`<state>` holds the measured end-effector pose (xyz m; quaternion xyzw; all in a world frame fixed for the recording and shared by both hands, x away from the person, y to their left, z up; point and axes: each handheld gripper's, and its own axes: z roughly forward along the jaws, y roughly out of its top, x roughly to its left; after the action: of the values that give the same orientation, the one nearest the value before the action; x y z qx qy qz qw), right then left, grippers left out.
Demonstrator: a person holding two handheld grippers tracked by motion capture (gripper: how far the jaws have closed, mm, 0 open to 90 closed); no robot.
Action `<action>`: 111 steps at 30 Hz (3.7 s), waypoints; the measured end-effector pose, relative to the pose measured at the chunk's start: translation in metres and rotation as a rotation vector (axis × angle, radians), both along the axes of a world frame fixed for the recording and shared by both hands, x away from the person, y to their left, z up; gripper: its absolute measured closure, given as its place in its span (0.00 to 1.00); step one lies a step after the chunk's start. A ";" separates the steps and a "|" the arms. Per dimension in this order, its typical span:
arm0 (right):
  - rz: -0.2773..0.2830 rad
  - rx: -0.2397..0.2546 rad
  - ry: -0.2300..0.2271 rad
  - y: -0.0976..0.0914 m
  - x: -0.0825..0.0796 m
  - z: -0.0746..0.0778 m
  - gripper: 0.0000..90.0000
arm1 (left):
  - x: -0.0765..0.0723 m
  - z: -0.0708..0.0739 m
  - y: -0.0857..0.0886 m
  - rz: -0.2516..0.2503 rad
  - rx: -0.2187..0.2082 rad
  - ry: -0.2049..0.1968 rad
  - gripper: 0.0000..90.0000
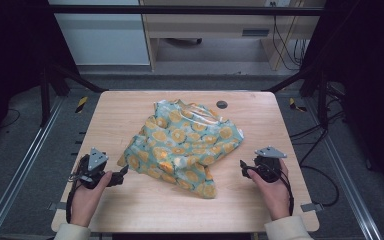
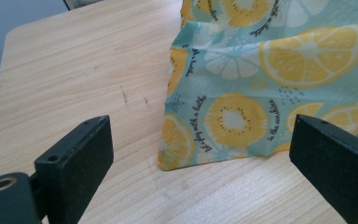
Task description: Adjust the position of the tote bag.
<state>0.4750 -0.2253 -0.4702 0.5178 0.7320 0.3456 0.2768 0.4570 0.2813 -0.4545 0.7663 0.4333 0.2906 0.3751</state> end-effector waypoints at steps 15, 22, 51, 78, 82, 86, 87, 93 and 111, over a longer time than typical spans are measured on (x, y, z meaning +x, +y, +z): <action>0.034 0.007 0.003 0.006 0.005 0.001 0.31 | 0.002 -0.002 -0.004 -0.004 0.011 0.009 0.07; 0.072 -0.004 -0.026 0.013 0.007 0.014 0.31 | 0.001 -0.002 -0.007 -0.016 0.018 0.010 0.07; 0.033 0.101 0.215 0.005 0.130 0.013 0.17 | -0.004 -0.001 -0.006 0.005 0.058 -0.013 0.08; 0.099 0.129 0.232 0.018 0.146 -0.010 0.75 | -0.006 0.001 -0.001 0.012 0.007 -0.022 0.08; 0.131 0.143 0.187 0.023 0.142 -0.003 0.96 | -0.005 0.001 -0.001 0.013 0.007 -0.019 0.08; 0.171 0.159 0.129 0.029 0.133 0.011 0.99 | -0.007 0.002 -0.001 0.008 0.019 -0.016 0.08; 0.181 0.169 0.121 0.032 0.130 0.015 0.99 | -0.008 0.002 -0.001 0.018 0.008 -0.012 0.08; 0.272 0.214 0.030 0.046 0.103 0.042 1.00 | -0.009 0.002 0.005 0.031 -0.008 -0.006 0.08; 0.504 0.209 -0.089 0.098 0.044 0.093 1.00 | -0.006 0.001 0.003 0.011 0.005 0.003 0.08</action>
<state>0.5188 -0.1277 -0.3775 0.3293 0.7853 0.4995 0.1591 0.4509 0.2843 -0.4533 0.7653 0.4372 0.2924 0.3710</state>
